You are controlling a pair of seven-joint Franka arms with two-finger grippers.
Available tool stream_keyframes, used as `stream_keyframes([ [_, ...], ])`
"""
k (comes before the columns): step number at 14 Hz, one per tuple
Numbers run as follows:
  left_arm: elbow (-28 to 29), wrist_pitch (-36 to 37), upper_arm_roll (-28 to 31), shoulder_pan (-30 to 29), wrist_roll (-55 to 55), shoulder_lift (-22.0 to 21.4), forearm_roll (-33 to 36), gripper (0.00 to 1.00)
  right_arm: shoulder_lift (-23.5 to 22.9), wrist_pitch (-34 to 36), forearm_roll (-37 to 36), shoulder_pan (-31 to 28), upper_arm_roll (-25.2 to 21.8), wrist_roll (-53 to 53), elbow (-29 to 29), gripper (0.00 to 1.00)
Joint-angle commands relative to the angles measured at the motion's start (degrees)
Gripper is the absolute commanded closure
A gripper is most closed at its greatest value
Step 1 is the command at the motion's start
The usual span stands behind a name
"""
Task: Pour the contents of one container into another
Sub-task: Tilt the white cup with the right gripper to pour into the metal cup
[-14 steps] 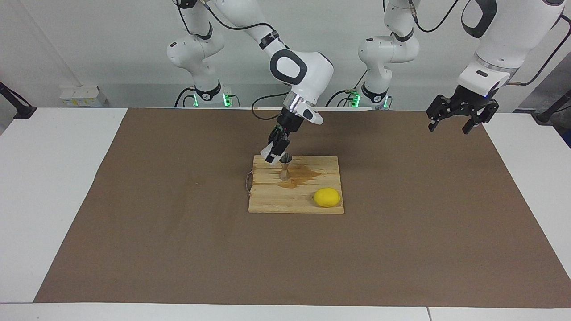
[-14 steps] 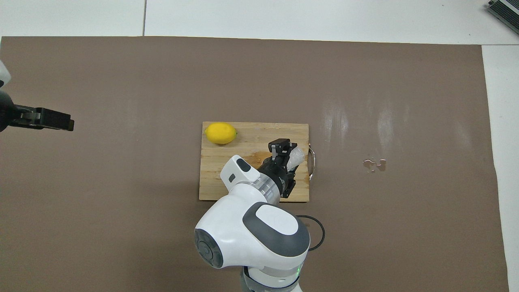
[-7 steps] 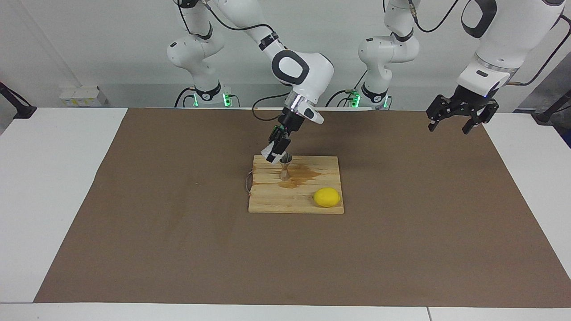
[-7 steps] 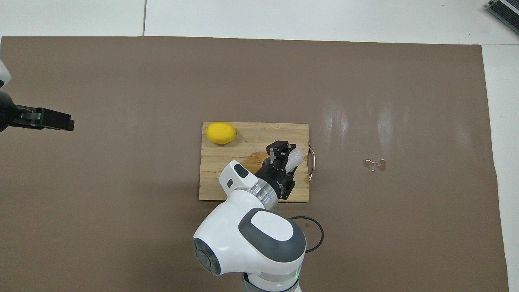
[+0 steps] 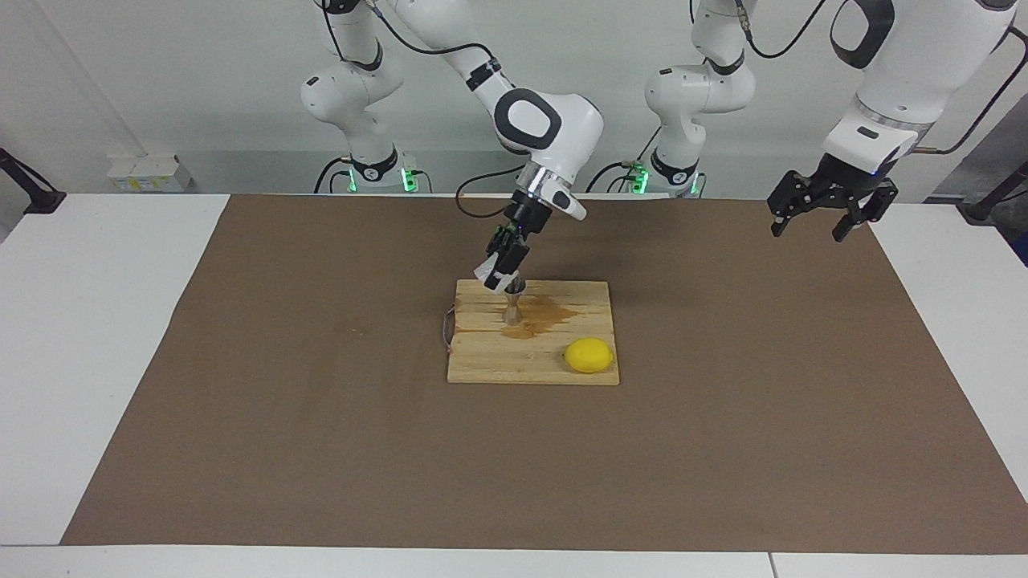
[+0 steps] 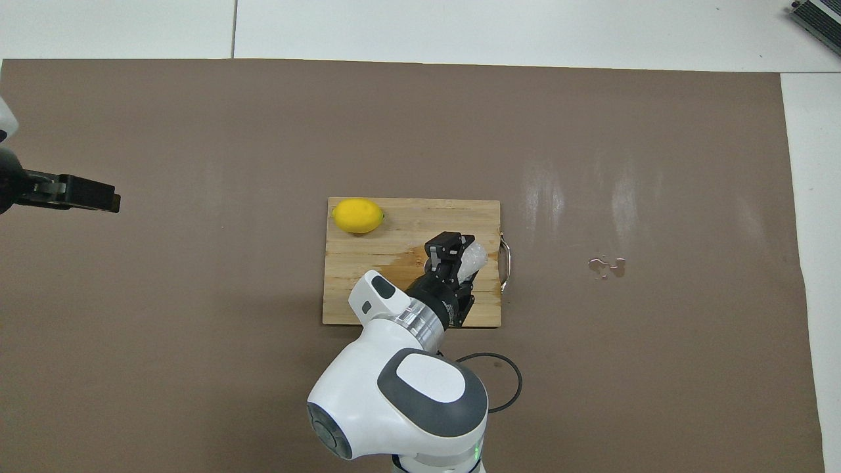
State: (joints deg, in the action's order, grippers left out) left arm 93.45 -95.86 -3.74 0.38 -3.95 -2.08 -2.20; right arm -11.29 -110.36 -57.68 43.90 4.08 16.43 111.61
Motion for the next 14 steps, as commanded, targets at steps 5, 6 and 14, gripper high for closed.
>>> stream_keyframes([
  [5,1.38,-1.44,-0.13,-0.38,-0.09,-0.64,-0.79,0.0,1.53,0.41,-3.31,-0.13,0.14,-1.49,2.3,0.69],
  [6,1.38,-1.44,-0.13,-0.38,-0.09,-0.64,-0.79,0.0,1.54,0.5,-3.32,-0.05,0.14,-1.58,2.38,0.69],
  [14,1.38,-1.44,-0.04,-0.38,-0.44,-0.64,-1.23,0.0,1.53,0.76,-5.42,-0.13,0.05,-2.19,3.0,0.7],
])
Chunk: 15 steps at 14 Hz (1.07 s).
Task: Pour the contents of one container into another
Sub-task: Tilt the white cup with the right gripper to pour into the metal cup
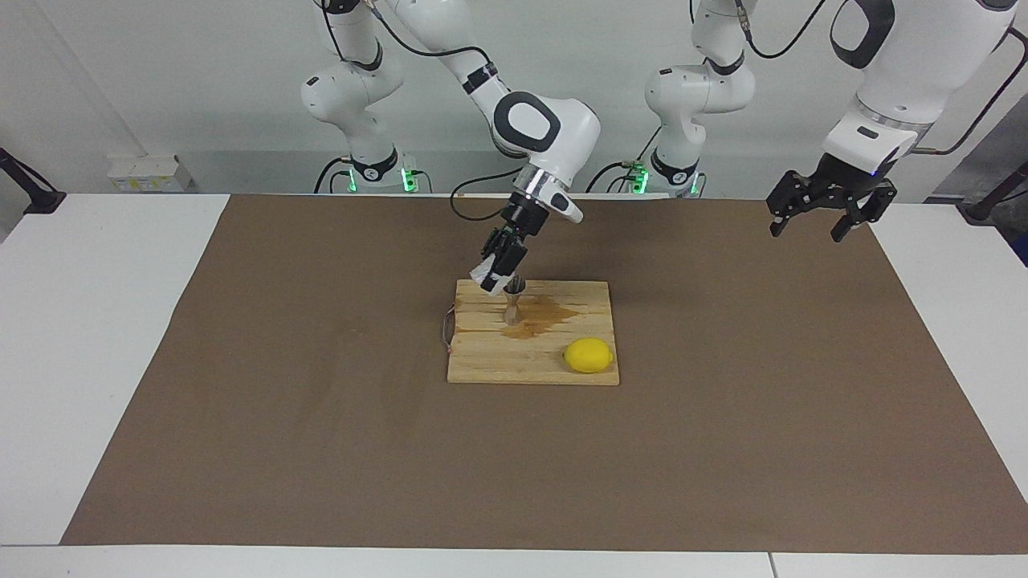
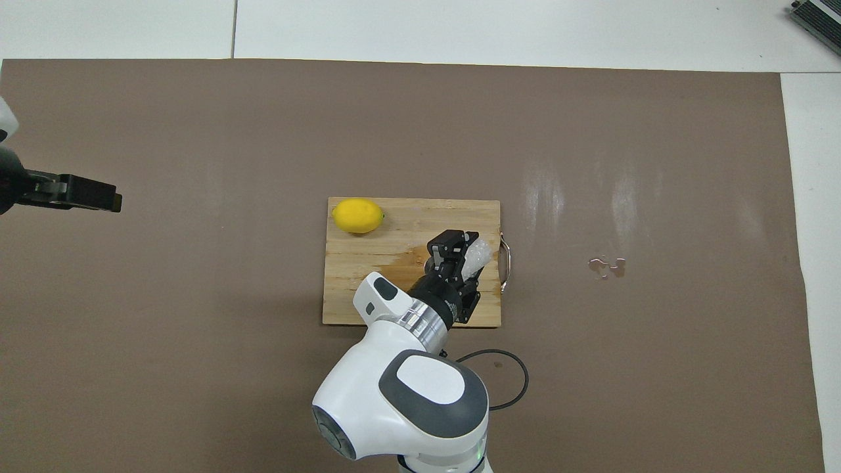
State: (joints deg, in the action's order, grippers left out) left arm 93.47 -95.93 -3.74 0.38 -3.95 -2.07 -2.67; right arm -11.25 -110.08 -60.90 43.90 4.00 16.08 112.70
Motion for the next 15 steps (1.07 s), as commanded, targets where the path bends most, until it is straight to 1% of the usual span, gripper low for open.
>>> stream_keyframes([
  [1,1.37,-1.37,-0.04,-0.38,-0.44,-0.65,-0.76,0.0,1.5,0.48,-2.64,-0.13,0.22,-1.84,1.91,0.7],
  [4,1.37,-1.54,-0.13,-0.38,-1.14,-0.65,-0.15,0.0,1.5,0.48,-2.91,-0.13,0.22,-1.84,1.91,0.7],
  [6,1.28,-1.81,-0.04,-0.38,-3.77,-0.65,0.21,0.0,1.58,0.48,-2.99,-0.13,0.22,-1.84,1.99,0.7],
  [8,1.28,-1.63,-0.04,-0.38,-4.66,-0.65,0.29,0.0,1.67,0.47,-4.3,-0.13,0.22,-1.84,2.52,0.7],
  [11,1.19,-0.75,-0.13,-0.02,-7.03,-0.56,2.58,0.0,1.67,0.74,-4.31,-0.04,0.22,-2.63,2.7,0.7],
  [15,1.19,-0.75,-0.22,-0.37,-6.25,-0.65,2.41,0.0,1.67,0.92,-4.31,-0.04,0.22,-2.9,2.43,0.7],
])
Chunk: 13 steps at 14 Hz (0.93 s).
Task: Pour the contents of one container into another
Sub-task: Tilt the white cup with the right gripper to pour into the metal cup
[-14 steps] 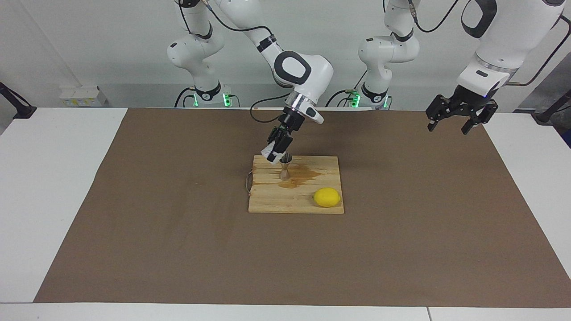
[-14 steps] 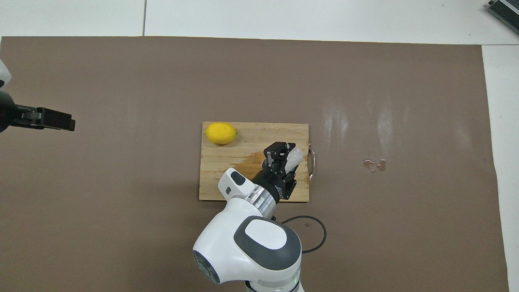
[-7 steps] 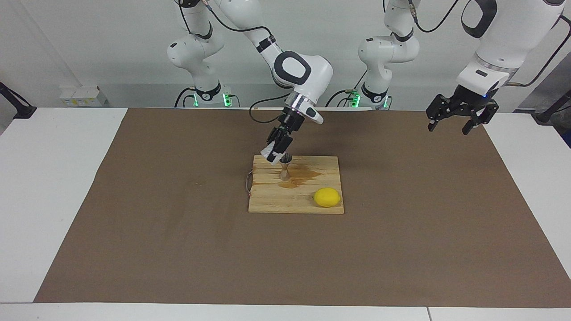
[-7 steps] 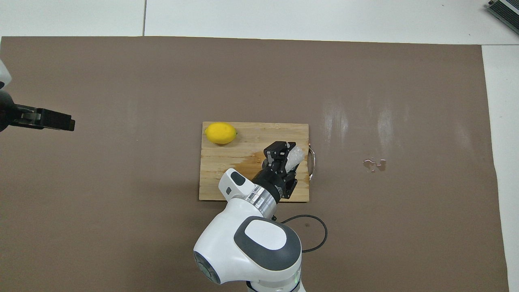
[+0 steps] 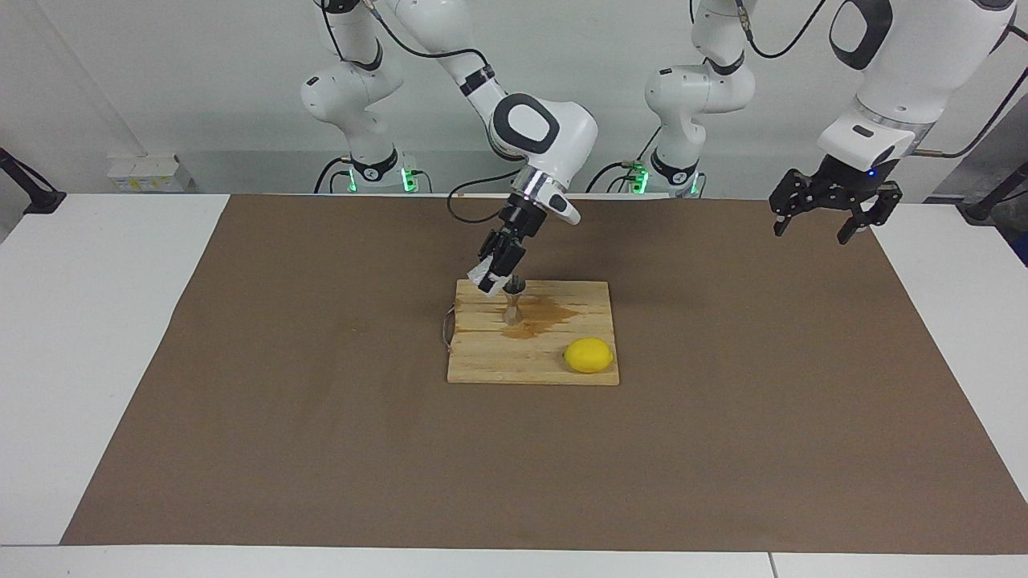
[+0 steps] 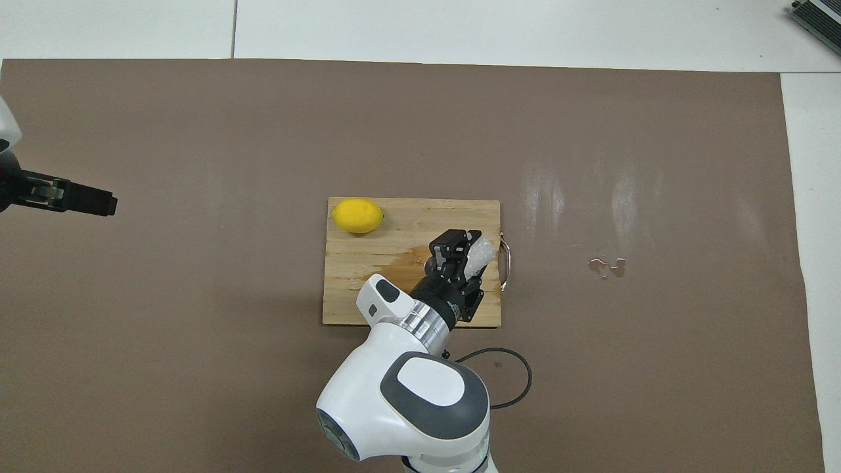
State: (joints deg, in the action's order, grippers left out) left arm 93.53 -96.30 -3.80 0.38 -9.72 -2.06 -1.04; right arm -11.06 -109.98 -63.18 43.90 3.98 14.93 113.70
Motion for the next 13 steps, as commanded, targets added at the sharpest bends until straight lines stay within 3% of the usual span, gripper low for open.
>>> stream_keyframes([
  [1,1.13,-0.38,-0.15,-0.38,-0.3,-0.67,0.6,0.0,1.48,0.73,-1.77,-0.04,0.24,-1.92,1.35,0.7],
  [13,1.13,-0.47,-0.15,-0.38,-0.21,-0.67,0.34,0.0,1.39,-0.24,6.83,-1.18,0.41,-1.84,-0.85,0.7],
])
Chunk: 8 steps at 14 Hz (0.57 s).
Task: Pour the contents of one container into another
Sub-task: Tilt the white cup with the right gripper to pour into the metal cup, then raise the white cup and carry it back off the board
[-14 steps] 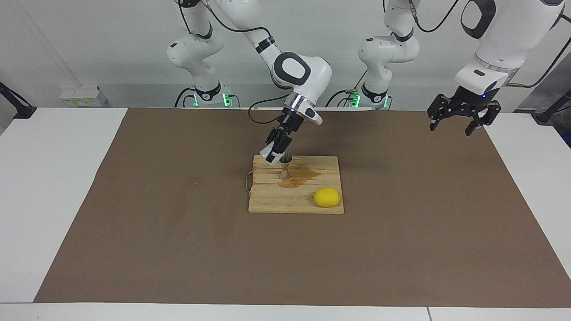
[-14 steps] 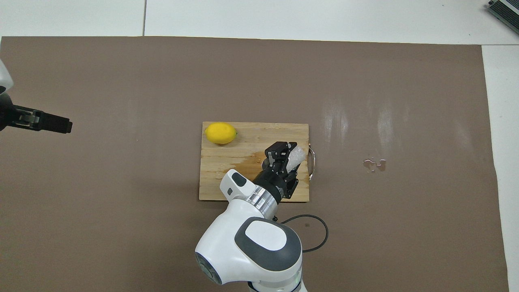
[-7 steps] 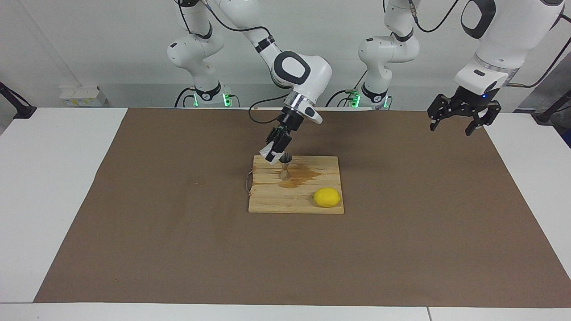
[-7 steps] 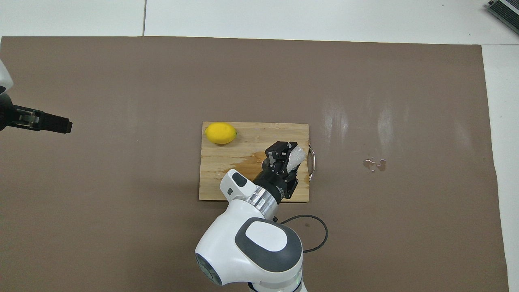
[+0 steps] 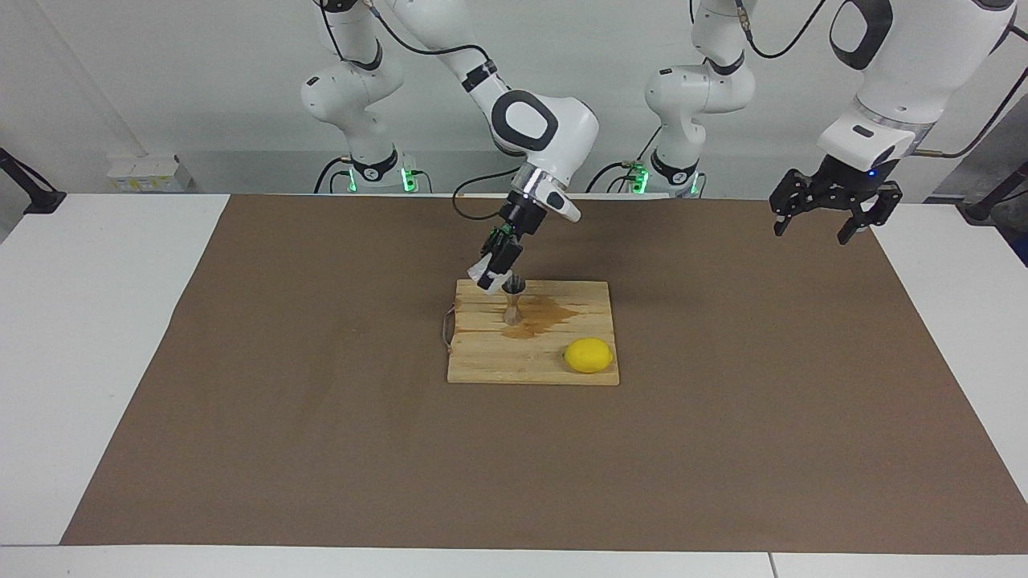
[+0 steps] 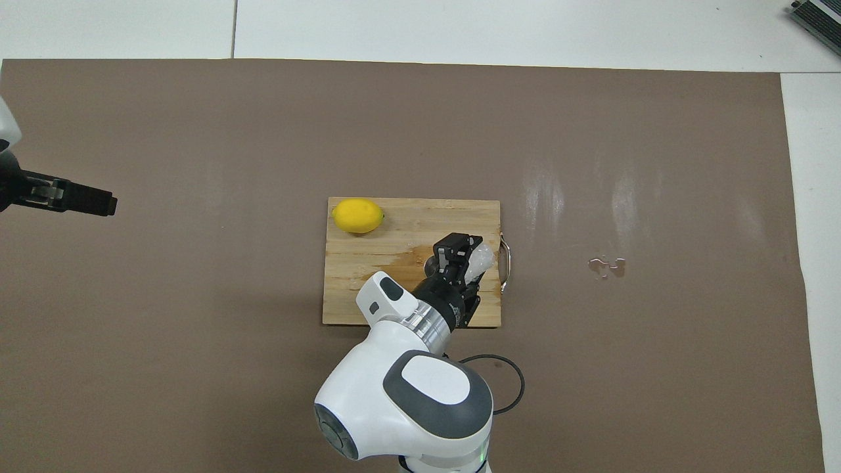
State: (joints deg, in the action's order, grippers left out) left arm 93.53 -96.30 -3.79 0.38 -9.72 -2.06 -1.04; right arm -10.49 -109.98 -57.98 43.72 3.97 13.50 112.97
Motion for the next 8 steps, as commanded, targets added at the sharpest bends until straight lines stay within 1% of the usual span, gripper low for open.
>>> stream_keyframes([
  [1,1.13,-0.47,-0.17,-0.38,-0.21,-0.67,0.34,0.0,0.91,-0.32,2.69,-1.0,0.43,-0.32,-0.12,0.7],
  [4,1.13,-0.47,-0.17,-0.38,-0.21,-0.75,0.34,0.0,1.08,-0.5,5.85,-2.49,0.43,0.03,-1.35,0.7],
  [6,1.21,-0.47,-0.17,-0.38,-0.21,-0.75,0.34,0.0,1.08,-0.5,8.05,-2.5,0.43,-0.06,-1.79,0.7],
  [8,1.21,-0.47,-0.17,-0.38,-0.21,-0.67,0.34,0.0,1.34,-0.5,12.25,-2.84,0.26,-0.23,-2.23,0.7],
])
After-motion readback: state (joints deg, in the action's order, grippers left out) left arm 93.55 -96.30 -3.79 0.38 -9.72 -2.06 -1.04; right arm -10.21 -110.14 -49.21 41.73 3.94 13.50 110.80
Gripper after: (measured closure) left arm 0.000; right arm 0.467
